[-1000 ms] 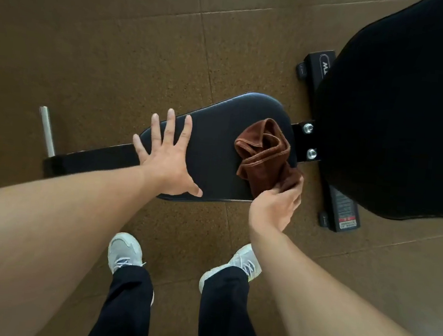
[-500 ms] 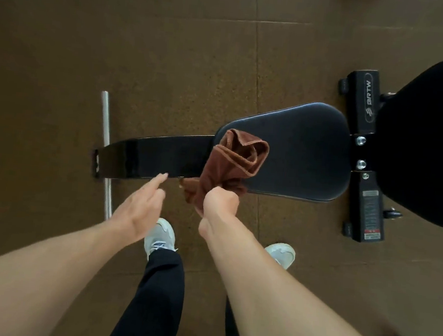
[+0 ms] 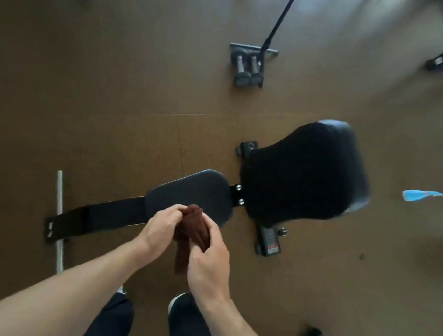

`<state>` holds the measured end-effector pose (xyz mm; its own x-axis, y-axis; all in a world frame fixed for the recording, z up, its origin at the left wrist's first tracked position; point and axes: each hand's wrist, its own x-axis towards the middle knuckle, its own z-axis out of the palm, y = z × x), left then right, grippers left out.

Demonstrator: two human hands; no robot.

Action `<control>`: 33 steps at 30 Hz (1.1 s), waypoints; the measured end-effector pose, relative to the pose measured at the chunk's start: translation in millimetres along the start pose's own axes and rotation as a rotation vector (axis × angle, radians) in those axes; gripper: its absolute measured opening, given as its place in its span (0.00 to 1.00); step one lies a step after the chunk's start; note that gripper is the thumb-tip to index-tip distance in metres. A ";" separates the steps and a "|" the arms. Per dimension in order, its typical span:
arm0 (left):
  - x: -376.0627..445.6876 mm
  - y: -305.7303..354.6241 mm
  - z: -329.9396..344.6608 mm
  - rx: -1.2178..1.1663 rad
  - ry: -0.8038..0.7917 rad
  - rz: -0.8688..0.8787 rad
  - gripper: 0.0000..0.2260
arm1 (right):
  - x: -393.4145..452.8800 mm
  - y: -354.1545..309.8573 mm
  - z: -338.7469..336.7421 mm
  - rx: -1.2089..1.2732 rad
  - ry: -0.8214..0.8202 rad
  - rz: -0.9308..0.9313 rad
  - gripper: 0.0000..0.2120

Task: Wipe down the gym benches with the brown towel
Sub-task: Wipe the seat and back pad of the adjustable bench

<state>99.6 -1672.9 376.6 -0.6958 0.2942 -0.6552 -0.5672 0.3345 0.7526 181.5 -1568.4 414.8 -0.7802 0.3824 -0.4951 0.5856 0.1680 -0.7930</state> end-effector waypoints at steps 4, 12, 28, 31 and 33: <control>-15.5 80.2 80.5 -0.062 -0.123 0.042 0.14 | -11.0 -31.6 -103.3 -0.176 0.296 -0.328 0.23; -43.6 197.7 192.8 -0.238 -0.123 0.141 0.18 | 29.2 -96.1 -255.3 -0.747 0.660 -0.786 0.26; 53.2 203.5 158.3 0.000 0.020 -0.043 0.19 | 198.5 -129.1 -256.0 -1.389 -0.089 -0.233 0.37; 85.0 205.7 150.3 0.033 -0.044 -0.083 0.21 | 239.1 -153.5 -245.3 -1.340 -0.082 -0.133 0.30; 99.9 202.7 148.3 0.038 -0.134 -0.128 0.24 | 261.0 -162.1 -236.1 -1.414 -0.108 -0.109 0.24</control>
<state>-19.5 -1442.9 453.9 -0.5522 0.3629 -0.7506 -0.6287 0.4100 0.6608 -65.2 -1281.3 497.9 -0.8100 0.2498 -0.5305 0.1958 0.9680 0.1570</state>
